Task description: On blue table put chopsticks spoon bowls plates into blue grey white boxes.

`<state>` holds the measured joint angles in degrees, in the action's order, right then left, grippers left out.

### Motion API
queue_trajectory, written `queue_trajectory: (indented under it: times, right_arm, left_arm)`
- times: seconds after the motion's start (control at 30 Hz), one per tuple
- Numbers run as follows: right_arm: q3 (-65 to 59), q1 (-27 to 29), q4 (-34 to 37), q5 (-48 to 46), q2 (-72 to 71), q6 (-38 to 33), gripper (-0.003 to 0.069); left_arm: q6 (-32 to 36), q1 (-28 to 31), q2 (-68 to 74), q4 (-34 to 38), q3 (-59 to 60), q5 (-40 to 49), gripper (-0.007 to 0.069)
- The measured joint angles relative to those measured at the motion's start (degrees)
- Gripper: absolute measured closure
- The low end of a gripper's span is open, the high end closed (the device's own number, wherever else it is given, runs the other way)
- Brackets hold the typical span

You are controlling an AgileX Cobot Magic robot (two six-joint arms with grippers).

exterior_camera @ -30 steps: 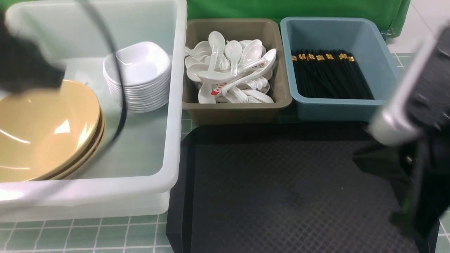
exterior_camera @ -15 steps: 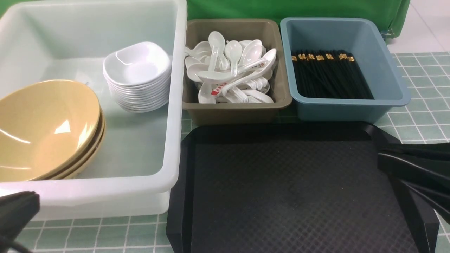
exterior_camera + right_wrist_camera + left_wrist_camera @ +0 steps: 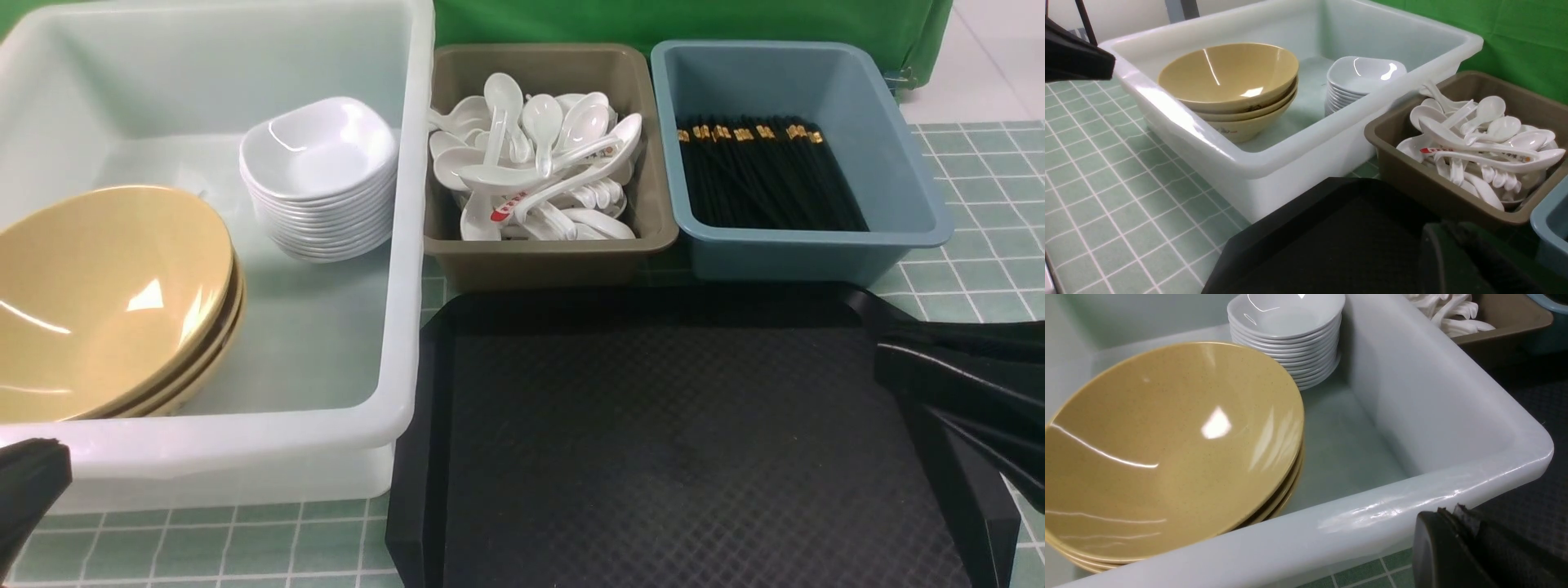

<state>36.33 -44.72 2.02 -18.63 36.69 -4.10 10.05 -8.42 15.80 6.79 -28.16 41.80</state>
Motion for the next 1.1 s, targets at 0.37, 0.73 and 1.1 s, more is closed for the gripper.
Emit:
queue_trajectory:
  times: [0.37,0.73,1.1]
  right_arm:
    - [-6.93,1.95,0.04,4.89,-3.87,0.0,0.0581]
    - [-29.81,31.66,-2.03,14.53,-23.89,0.43,0.0624]
    - [-37.86,47.27,-4.44,3.98,-37.33,5.84,0.0624]
  left_arm:
    - [0.0,0.0,0.0,0.0,0.0,0.0,0.0636]
    - [0.0,0.0,0.0,0.0,0.0,-0.05,0.0636]
    - [0.0,0.0,-0.02,0.0,0.0,-0.06,0.0636]
